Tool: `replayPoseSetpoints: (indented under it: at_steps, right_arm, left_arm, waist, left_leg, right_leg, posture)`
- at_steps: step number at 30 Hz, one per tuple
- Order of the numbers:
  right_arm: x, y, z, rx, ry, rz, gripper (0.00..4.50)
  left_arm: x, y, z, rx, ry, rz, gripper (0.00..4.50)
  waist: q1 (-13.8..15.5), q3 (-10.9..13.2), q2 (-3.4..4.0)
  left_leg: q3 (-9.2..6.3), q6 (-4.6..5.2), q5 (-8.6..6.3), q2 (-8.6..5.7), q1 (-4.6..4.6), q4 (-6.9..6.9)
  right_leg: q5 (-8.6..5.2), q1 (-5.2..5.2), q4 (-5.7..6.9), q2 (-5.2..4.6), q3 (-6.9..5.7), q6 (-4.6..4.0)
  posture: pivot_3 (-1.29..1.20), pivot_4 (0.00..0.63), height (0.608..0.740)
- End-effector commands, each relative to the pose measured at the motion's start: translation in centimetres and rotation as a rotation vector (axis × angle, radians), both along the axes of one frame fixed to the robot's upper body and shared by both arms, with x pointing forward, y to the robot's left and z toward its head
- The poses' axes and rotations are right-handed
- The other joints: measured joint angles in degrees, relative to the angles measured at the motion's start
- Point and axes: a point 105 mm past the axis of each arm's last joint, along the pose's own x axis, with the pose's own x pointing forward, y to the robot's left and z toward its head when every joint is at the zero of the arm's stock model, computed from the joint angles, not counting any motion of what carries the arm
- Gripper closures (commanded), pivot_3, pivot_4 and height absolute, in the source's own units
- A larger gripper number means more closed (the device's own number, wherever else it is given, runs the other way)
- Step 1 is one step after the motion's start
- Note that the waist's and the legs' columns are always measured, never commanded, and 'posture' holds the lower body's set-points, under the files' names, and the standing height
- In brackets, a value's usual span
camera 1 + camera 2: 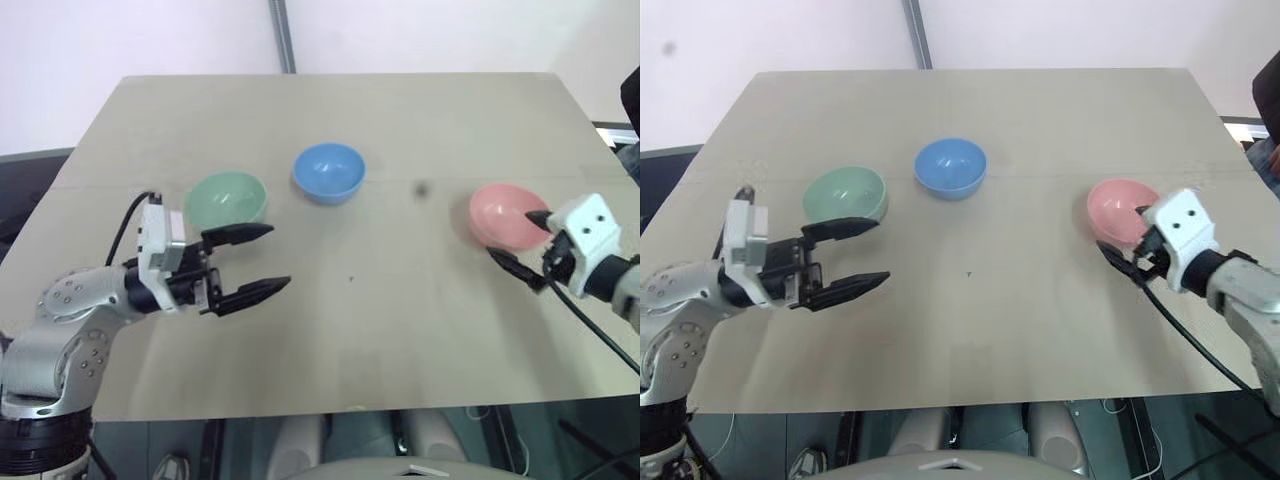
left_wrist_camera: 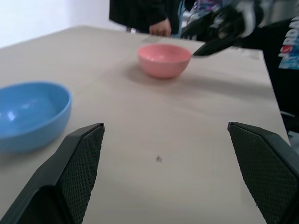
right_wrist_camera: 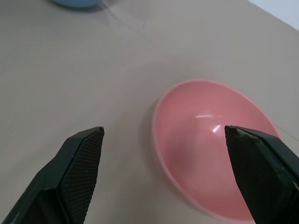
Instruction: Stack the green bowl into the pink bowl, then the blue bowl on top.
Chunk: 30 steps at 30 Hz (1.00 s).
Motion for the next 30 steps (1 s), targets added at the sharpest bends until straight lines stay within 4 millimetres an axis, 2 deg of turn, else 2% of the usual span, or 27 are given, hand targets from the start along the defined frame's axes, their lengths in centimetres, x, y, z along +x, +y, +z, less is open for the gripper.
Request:
replayPoseSetpoints:
  at_steps: [1, 5, 8, 12, 13, 14, 16, 19, 20, 24, 26, 30]
  right_arm:
    - [1.7, -1.2, -1.0, -0.046, 0.061, -0.107, 0.0]
    - [2.9, -2.0, -2.1, -0.078, 0.122, -0.146, 0.0]
    - [3.6, -2.3, -2.9, -0.076, 0.175, -0.158, 0.78]
    - [3.8, -1.6, -3.3, -0.073, 0.204, -0.116, 2.82]
    - [3.9, -1.5, -3.3, -0.076, 0.205, -0.109, 3.11]
    - [3.9, -1.3, -3.3, -0.083, 0.203, -0.094, 3.77]
    - [4.0, -1.1, -3.1, -0.107, 0.178, -0.074, 4.49]
    - [3.8, -0.3, -2.4, -0.162, 0.121, 0.001, 4.49]
    - [3.5, 0.5, -1.9, -0.167, 0.091, 0.061, 4.49]
    - [1.3, 4.7, -0.7, -0.146, 0.016, 0.357, 4.49]
    - [0.5, 6.6, -0.8, -0.167, -0.01, 0.464, 4.49]
    - [-1.7, 12.2, -1.5, -0.147, -0.048, 0.704, 4.49]
  left_arm:
    - [-0.4, -1.4, 0.7, -0.022, -0.038, -0.04, 0.03]
    - [-0.5, -1.7, 0.7, -0.033, -0.035, -0.039, 0.03]
    - [-0.6, -1.9, 0.6, -0.043, -0.034, -0.035, 0.0]
    - [-0.7, -1.9, 0.6, -0.055, -0.034, -0.023, 0.0]
    - [-0.7, -1.9, 0.5, -0.055, -0.034, -0.019, 0.0]
    - [-0.8, -1.9, 0.5, -0.055, -0.034, -0.016, 0.0]
    - [-0.8, -1.8, 0.5, -0.058, -0.034, -0.006, 0.0]
    - [-0.7, -1.6, 0.4, -0.06, -0.031, 0.007, 0.0]
    - [-0.7, -1.5, 0.4, -0.063, -0.028, 0.016, 0.0]
    - [-0.7, -0.4, -0.4, -0.05, -0.013, 0.056, 0.0]
    - [-0.8, 0.8, -1.3, -0.048, 0.02, 0.093, 0.0]
    - [-2.2, 3.2, -3.0, -0.018, 0.076, 0.094, 0.0]
  waist:
    - [-0.1, 0.0, 0.0]
    - [0.0, 0.0, 0.0]
    - [0.0, 0.0, 0.0]
    - [0.0, 0.0, 0.0]
    - [0.0, 0.0, 0.0]
    - [0.0, 0.0, 0.0]
    - [-0.1, 0.0, -0.04]
    - [0.0, 0.0, -0.01]
    - [0.0, 0.0, -0.02]
    - [-0.2, 0.0, 0.0]
    - [-0.3, 0.0, 0.01]
    - [-0.3, 0.0, 0.0]
  left_leg:
    - [-0.01, 0.0, 0.0, 0.01, 0.0, 0.0]
    - [-0.02, 0.0, 0.0, 0.01, -0.06, 0.01]
    - [-0.02, 0.0, 0.0, 0.01, -0.1, 0.01]
    - [-0.03, 0.01, 0.0, 0.01, -0.1, 0.01]
    - [-0.05, 0.01, 0.0, 0.02, -0.1, 0.01]
    - [-0.06, 0.01, 0.0, 0.02, -0.1, 0.01]
    - [-0.04, 0.01, 0.0, 0.01, -0.09, 0.04]
    - [-0.08, 0.01, 0.0, 0.02, -0.07, 0.04]
    - [-0.08, 0.01, 0.0, 0.02, -0.08, 0.04]
    - [-0.04, 0.01, 0.0, 0.04, -0.09, 0.03]
    - [-0.04, 0.01, 0.0, 0.07, -0.07, 0.03]
    - [-0.05, 0.0, 0.0, 0.09, -0.06, 0.02]
  right_leg:
    - [0.0, -0.02, 0.0, 0.0, 0.03, 0.0]
    - [0.0, -0.07, -0.01, -0.03, 0.04, 0.0]
    - [0.0, -0.11, -0.01, -0.03, 0.01, 0.0]
    - [0.0, -0.11, 0.0, -0.04, 0.02, 0.0]
    - [0.0, -0.11, 0.01, -0.04, 0.02, 0.0]
    - [0.0, -0.11, 0.01, -0.04, 0.02, 0.0]
    - [0.0, -0.1, 0.01, -0.04, 0.03, 0.0]
    - [0.0, -0.09, 0.01, -0.03, -0.01, 0.0]
    - [0.0, -0.1, 0.02, -0.03, -0.01, 0.0]
    - [0.0, -0.12, 0.01, -0.04, 0.03, 0.0]
    - [0.0, -0.11, 0.01, 0.0, 0.03, 0.0]
    - [0.0, -0.13, 0.01, -0.01, 0.01, 0.0]
  posture:
    - [0.0, 0.15, 0.74]
    - [0.0, 0.15, 0.74]
    - [0.0, 0.15, 0.74]
    - [0.0, 0.15, 0.74]
    - [0.0, 0.15, 0.74]
    - [0.0, 0.15, 0.74]
    - [0.0, 0.15, 0.74]
    - [0.0, 0.15, 0.74]
    - [0.0, 0.15, 0.74]
    - [0.0, 0.15, 0.74]
    - [0.0, 0.15, 0.74]
    - [0.0, 0.15, 0.74]
